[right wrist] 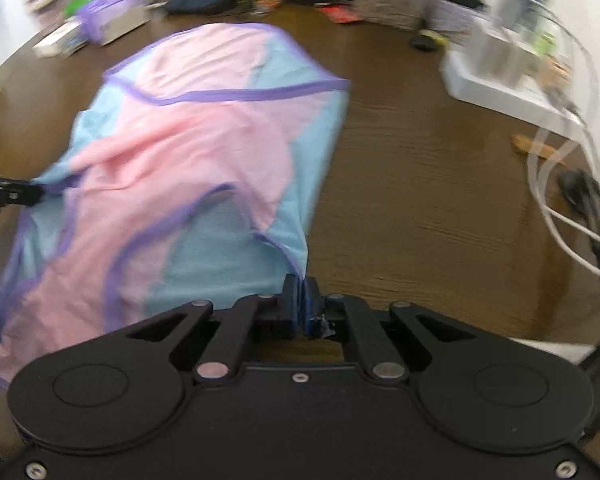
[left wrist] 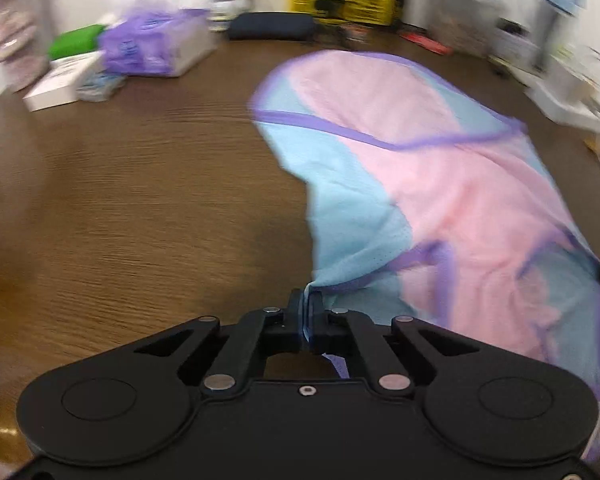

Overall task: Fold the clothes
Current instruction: 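Smooth the flattened garment with the right gripper while the left gripper adjusts its edge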

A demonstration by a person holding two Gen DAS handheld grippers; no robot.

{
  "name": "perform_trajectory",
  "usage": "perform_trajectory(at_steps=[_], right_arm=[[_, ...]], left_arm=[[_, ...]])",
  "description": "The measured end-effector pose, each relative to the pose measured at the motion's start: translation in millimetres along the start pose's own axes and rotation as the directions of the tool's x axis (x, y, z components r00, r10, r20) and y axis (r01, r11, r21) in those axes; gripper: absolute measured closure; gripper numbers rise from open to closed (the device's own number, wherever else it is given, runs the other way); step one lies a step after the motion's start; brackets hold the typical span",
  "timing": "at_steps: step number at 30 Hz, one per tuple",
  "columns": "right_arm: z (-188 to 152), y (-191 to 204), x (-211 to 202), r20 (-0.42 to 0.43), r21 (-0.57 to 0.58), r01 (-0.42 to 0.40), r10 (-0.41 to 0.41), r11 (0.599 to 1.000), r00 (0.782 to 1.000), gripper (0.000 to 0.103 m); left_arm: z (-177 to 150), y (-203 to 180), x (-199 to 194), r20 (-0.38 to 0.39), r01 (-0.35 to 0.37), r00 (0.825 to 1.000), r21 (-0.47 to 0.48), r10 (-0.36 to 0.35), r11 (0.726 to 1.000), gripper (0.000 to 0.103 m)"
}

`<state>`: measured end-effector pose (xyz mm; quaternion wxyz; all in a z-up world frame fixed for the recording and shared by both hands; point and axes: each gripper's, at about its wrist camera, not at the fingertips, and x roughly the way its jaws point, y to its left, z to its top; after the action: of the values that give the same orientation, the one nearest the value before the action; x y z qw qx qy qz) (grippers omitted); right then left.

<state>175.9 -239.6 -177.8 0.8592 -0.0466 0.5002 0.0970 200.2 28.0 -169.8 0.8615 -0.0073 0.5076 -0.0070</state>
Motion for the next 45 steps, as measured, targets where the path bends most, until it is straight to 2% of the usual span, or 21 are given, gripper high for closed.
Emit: perform_trajectory(at_steps=[3, 4, 5, 7, 8, 10, 13, 15, 17, 19, 21, 22, 23, 25, 30, 33, 34, 38, 43, 44, 45], right_arm=[[-3.2, -0.7, -5.3, 0.006, -0.005, 0.008, -0.008, 1.000, 1.000, 0.095], [-5.1, 1.1, -13.4, 0.021, -0.019, 0.014, -0.014, 1.000, 1.000, 0.090], [-6.4, 2.4, -19.2, 0.032, -0.029, 0.019, -0.018, 0.999, 0.999, 0.081], [-10.4, 2.8, -29.5, 0.044, -0.038, 0.018, -0.017, 0.999, 0.999, 0.076], [-14.2, 2.4, -36.4, 0.053, -0.041, 0.002, 0.000, 0.999, 0.999, 0.075], [-22.7, 3.4, -43.9, 0.034, -0.041, -0.044, 0.045, 0.998, 0.998, 0.074], [-36.5, 8.4, -46.7, -0.020, -0.034, -0.121, 0.121, 0.992, 0.993, 0.074], [-43.3, 11.1, -44.8, -0.031, -0.008, -0.131, 0.131, 0.991, 0.991, 0.074], [-44.8, 13.4, -43.2, -0.036, 0.007, -0.137, 0.138, 0.990, 0.990, 0.075], [-45.5, 17.4, -41.7, -0.042, -0.002, -0.155, 0.155, 0.988, 0.987, 0.075], [-46.0, 21.5, -38.8, -0.058, -0.017, -0.178, 0.176, 0.984, 0.983, 0.080], [-47.3, 24.3, -36.9, -0.065, -0.021, -0.183, 0.181, 0.983, 0.981, 0.089], [-48.4, 25.1, -35.3, -0.068, -0.017, -0.171, 0.170, 0.985, 0.983, 0.096], [-50.4, 20.9, -32.9, -0.064, 0.016, -0.126, 0.127, 0.992, 0.990, 0.100], [-52.5, 11.1, -36.9, -0.062, 0.035, -0.087, 0.089, 0.996, 0.994, 0.099], [-54.8, 14.0, -49.3, -0.018, -0.015, -0.098, 0.097, 0.995, 0.995, 0.087], [-56.9, 15.5, -53.2, -0.005, -0.039, -0.104, 0.103, 0.994, 0.995, 0.079], [-65.5, 26.2, -59.4, 0.007, -0.129, -0.182, 0.184, 0.975, 0.983, 0.077], [-71.5, 51.0, -57.5, -0.028, -0.216, -0.261, 0.261, 0.941, 0.965, 0.078], [-71.7, 54.6, -55.3, -0.040, -0.218, -0.267, 0.265, 0.939, 0.963, 0.080], [-71.9, 57.5, -53.3, -0.049, -0.219, -0.272, 0.268, 0.937, 0.962, 0.082]], left_arm=[[0.7, 6.2, -9.8, -0.023, 0.055, 0.998, -0.037, -0.056, 0.998, 0.098], [-2.5, 7.0, -16.5, -0.024, 0.055, 0.998, -0.020, -0.055, 0.998, 0.095], [-7.0, 8.2, -23.3, -0.031, 0.056, 0.998, -0.005, -0.056, 0.998, 0.088], [-16.3, 9.9, -31.2, -0.052, 0.076, 0.996, -0.002, -0.076, 0.997, 0.074], [-25.7, 9.3, -36.9, -0.074, 0.112, 0.991, -0.006, -0.112, 0.994, 0.072], [-38.3, 5.2, -41.4, -0.115, 0.183, 0.976, -0.007, -0.183, 0.983, 0.072], [-49.8, -2.9, -40.9, -0.152, 0.227, 0.962, -0.029, -0.229, 0.973, 0.072], [-55.7, -9.3, -38.7, -0.170, 0.249, 0.953, -0.039, -0.252, 0.968, 0.072], [-59.8, -18.1, -40.5, -0.166, 0.252, 0.955, 0.012, -0.247, 0.968, 0.079], [-60.6, -19.4, -39.8, -0.171, 0.237, 0.958, 0.030, -0.229, 0.971, 0.095], [-61.2, -14.3, -39.9, -0.158, 0.216, 0.965, 0.018, -0.211, 0.976, 0.096], [-61.5, -9.1, -40.0, -0.145, 0.201, 0.969, 0.002, -0.199, 0.980, 0.097], [-61.9, -2.3, -39.9, -0.128, 0.182, 0.975, -0.020, -0.183, 0.983, 0.097], [-62.4, 9.4, -40.2, -0.100, 0.147, 0.983, -0.045, -0.151, 0.988, 0.098], [-57.9, 23.7, -44.7, -0.108, 0.093, 0.988, -0.116, -0.106, 0.989, 0.090], [-61.0, 30.5, -53.9, -0.095, 0.105, 0.989, -0.126, -0.117, 0.987, 0.071], [-62.8, 32.0, -57.5, -0.088, 0.107, 0.989, -0.118, -0.118, 0.987, 0.070], [-72.2, 22.4, -68.7, -0.047, 0.186, 0.981, -0.031, -0.187, 0.982, 0.070], [-82.5, -3.7, -66.4, -0.069, 0.295, 0.954, 0.062, -0.291, 0.953, 0.073], [-84.8, -10.2, -63.2, -0.089, 0.294, 0.954, 0.089, -0.287, 0.952, 0.093], [-87.3, -14.9, -61.3, -0.100, 0.275, 0.959, 0.109, -0.265, 0.955, 0.099]])
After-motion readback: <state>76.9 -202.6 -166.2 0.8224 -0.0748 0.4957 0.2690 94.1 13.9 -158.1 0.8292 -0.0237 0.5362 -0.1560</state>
